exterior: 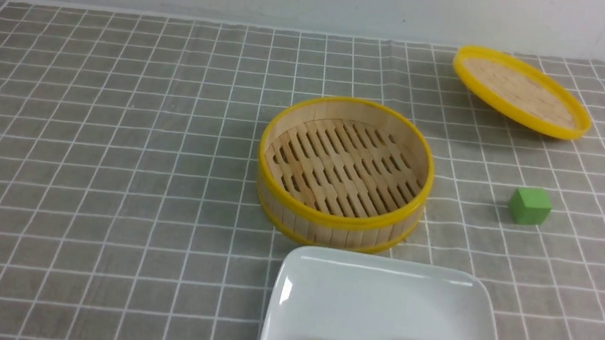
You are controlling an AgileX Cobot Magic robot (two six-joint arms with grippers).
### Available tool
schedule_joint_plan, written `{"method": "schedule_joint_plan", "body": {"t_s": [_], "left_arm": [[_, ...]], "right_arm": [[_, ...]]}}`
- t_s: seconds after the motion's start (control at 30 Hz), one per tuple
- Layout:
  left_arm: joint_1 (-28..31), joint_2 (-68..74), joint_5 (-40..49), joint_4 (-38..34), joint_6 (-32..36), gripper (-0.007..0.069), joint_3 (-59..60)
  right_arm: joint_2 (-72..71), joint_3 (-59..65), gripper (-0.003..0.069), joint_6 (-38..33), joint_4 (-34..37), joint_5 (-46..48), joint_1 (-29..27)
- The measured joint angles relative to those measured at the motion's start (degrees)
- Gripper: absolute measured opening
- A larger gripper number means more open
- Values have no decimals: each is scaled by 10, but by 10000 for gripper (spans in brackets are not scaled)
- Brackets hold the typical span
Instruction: Put the steamed buns into the plate on the grey tablecloth.
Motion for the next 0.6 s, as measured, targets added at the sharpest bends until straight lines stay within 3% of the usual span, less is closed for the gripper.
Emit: {"method": "schedule_joint_plan", "body": {"t_s": [0.6], "left_arm": [[-38,-1,-2,2,3,73,1]], "right_arm": [[0,0,145,0,0,0,0]]}}
